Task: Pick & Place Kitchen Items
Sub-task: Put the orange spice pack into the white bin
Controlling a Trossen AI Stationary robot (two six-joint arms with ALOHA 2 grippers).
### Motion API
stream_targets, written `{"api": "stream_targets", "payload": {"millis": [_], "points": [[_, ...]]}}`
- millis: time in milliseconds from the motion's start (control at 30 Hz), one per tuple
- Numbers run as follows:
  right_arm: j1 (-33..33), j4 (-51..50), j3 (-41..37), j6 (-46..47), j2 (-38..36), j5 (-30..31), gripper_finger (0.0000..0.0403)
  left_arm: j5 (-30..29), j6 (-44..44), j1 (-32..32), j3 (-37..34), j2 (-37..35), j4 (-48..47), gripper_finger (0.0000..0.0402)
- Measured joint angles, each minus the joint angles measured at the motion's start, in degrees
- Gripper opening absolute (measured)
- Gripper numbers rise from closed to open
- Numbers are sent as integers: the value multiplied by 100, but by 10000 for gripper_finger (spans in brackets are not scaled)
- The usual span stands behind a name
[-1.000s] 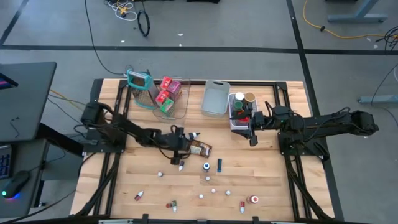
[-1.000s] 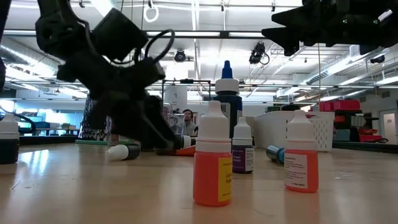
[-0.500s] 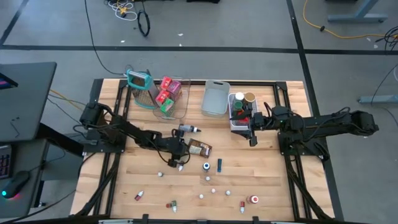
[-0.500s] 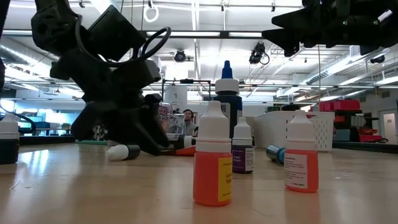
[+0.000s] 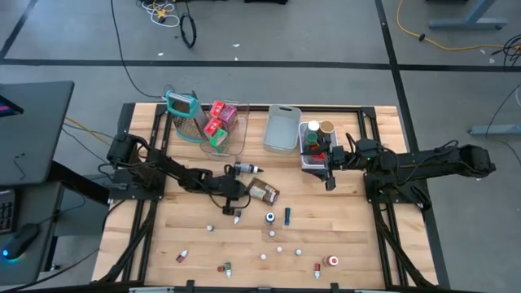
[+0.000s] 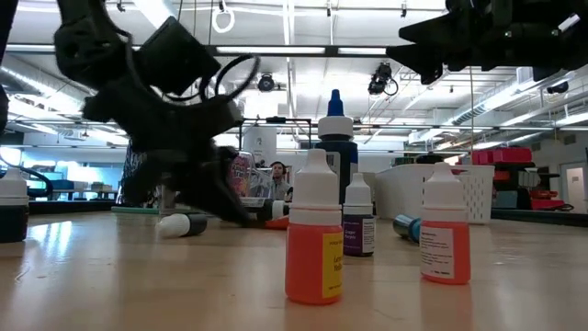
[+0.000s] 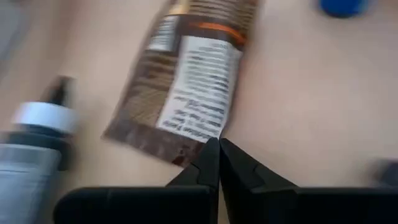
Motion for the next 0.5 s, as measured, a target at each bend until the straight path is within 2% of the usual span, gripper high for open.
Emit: {"api": "stream_targets", "payload": {"millis": [133, 400, 500], "points": [[-2, 0, 0, -1, 0, 261, 261, -246, 409, -6, 536, -15, -218, 5], [-2, -213, 0, 87, 0, 194, 261, -801, 1386, 5, 1779, -15, -1578, 5], [-2, -346, -2, 90, -1, 110, 261, -786, 1412, 19, 2097, -17, -2054, 8]]}}
